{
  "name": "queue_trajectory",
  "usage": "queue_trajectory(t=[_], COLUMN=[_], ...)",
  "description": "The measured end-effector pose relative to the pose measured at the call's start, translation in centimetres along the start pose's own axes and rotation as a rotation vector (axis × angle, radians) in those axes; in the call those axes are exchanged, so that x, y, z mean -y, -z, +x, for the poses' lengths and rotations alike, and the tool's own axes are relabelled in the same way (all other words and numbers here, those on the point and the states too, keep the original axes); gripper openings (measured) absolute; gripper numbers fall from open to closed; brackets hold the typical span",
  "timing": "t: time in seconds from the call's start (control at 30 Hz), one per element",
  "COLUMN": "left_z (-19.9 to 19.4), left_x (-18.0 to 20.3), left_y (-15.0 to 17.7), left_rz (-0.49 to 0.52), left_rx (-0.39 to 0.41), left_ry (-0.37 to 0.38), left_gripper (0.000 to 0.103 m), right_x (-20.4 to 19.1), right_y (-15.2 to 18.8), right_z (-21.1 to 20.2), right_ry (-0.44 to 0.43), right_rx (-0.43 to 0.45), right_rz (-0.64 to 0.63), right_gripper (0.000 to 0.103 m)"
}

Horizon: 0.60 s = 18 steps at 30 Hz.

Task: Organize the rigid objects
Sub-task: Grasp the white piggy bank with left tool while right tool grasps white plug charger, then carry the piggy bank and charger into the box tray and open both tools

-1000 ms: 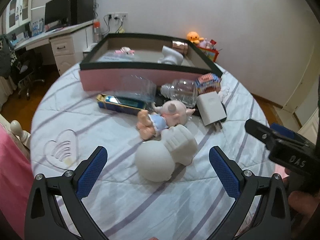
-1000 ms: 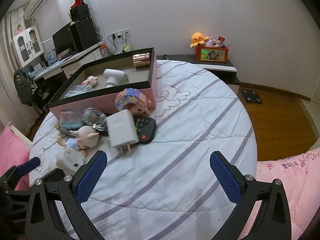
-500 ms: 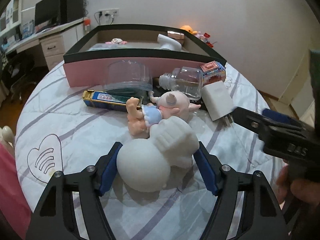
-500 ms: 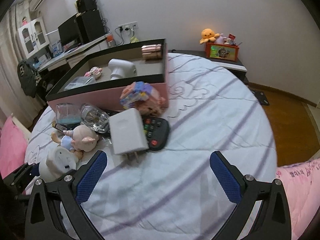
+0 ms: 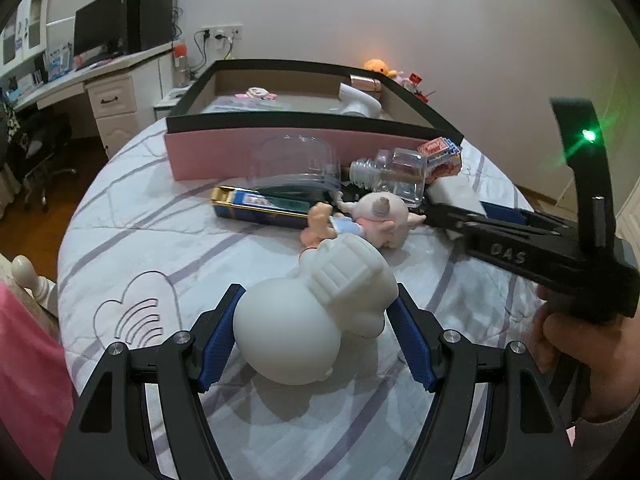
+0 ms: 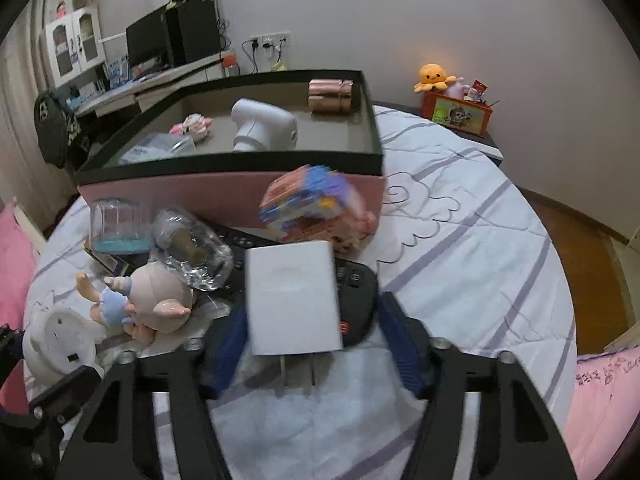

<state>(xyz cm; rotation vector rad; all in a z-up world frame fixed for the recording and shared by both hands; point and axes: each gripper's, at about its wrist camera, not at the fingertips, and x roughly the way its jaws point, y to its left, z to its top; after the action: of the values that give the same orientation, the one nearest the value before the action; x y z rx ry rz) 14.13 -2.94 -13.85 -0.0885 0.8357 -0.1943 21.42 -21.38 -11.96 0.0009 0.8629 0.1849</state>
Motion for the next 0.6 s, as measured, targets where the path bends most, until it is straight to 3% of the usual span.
queue_trajectory(t=[0.13, 0.6], left_z=[-0.3, -2.5], left_x=[-0.3, -1.2], left_y=[-0.1, -1.5], left_rz=[-0.003, -0.016], left_rx=[0.007, 0.068], left_ry=[0.012, 0.023], left_gripper=[0.073, 0.073], right_x=[0.7, 0.1], right_y=[0.2, -0.3], right_z=[-0.7, -3.5], right_ry=[-0.021, -0.06], right_rx=[0.0, 0.04], right_rz=[0.012, 0.02], right_gripper=[0.041, 0.041])
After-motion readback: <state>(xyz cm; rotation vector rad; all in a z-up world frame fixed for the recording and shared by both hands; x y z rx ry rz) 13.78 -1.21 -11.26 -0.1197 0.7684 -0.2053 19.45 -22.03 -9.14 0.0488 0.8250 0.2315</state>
